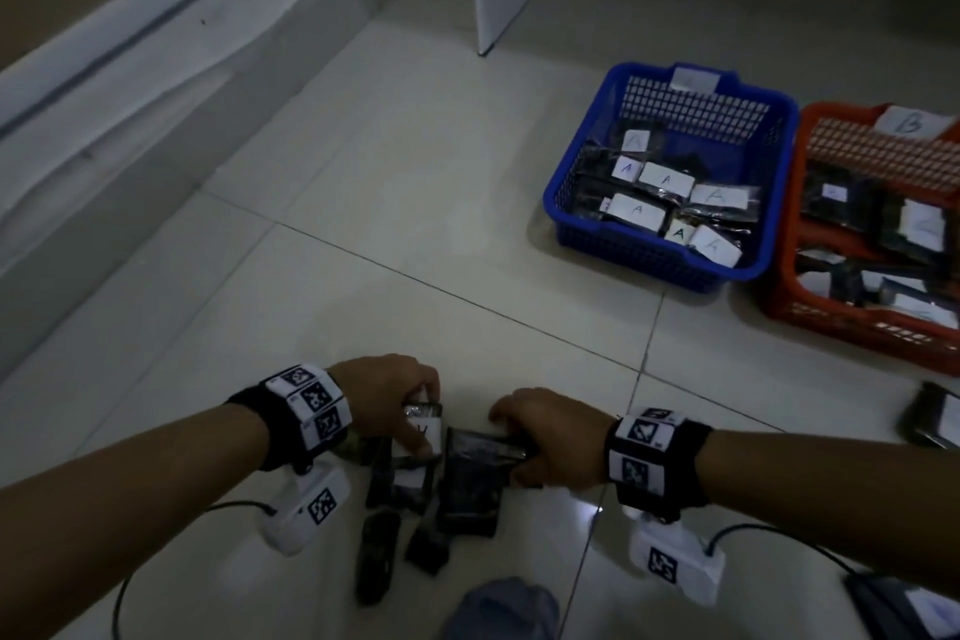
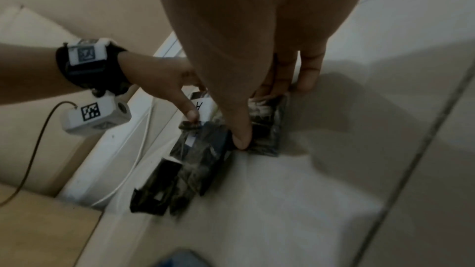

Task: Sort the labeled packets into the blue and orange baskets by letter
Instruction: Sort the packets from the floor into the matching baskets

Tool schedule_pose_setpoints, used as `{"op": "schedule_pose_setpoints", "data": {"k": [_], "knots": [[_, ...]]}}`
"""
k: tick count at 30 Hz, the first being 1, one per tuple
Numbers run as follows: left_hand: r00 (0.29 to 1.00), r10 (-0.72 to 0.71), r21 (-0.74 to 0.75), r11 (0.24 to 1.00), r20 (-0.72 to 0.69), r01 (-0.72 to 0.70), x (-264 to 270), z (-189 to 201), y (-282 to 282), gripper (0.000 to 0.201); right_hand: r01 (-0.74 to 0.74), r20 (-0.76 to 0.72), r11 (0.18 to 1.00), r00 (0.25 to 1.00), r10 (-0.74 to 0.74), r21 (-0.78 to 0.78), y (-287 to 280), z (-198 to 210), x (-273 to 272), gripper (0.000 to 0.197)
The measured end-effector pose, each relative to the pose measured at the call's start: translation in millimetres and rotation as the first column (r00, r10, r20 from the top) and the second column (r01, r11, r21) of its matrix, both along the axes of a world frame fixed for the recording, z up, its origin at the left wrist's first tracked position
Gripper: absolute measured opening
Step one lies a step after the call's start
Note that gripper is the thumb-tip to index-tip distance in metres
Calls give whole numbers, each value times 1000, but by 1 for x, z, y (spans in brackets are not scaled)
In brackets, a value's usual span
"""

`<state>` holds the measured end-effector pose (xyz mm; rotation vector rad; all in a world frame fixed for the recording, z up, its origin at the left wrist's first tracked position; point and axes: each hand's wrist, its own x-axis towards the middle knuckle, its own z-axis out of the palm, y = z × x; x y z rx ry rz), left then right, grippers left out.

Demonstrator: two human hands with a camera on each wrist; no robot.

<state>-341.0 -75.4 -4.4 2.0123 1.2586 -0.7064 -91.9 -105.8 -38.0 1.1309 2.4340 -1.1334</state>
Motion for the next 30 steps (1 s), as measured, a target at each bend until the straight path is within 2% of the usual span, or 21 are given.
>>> {"op": "schedule_pose_setpoints", "data": {"k": [4, 10, 15, 19, 24, 30], "knots": [[999, 1, -13, 1000, 41, 0, 11, 10, 11, 49, 114, -57, 990, 991, -119, -83, 10, 12, 11, 26], [968, 101, -1, 995, 229, -103, 18, 24, 29, 27, 291, -129, 954, 945, -299, -76, 35, 33, 47, 23], [980, 76, 56, 995, 184, -87, 22, 22, 30, 31, 393, -174, 910, 895, -411, -129, 37, 39, 64, 34], [959, 94, 77, 990, 268, -119, 26, 28, 38, 29, 423, -227, 901, 872, -435, -101, 35, 40, 74, 42], [841, 210, 24, 967, 499, -256, 45, 40, 51, 21, 468, -303, 883, 837, -455, -34, 39, 45, 92, 34], [681, 303, -50, 930, 667, -364, 75, 56, 70, 18, 533, -395, 845, 785, -478, 37, 46, 58, 121, 29]]}}
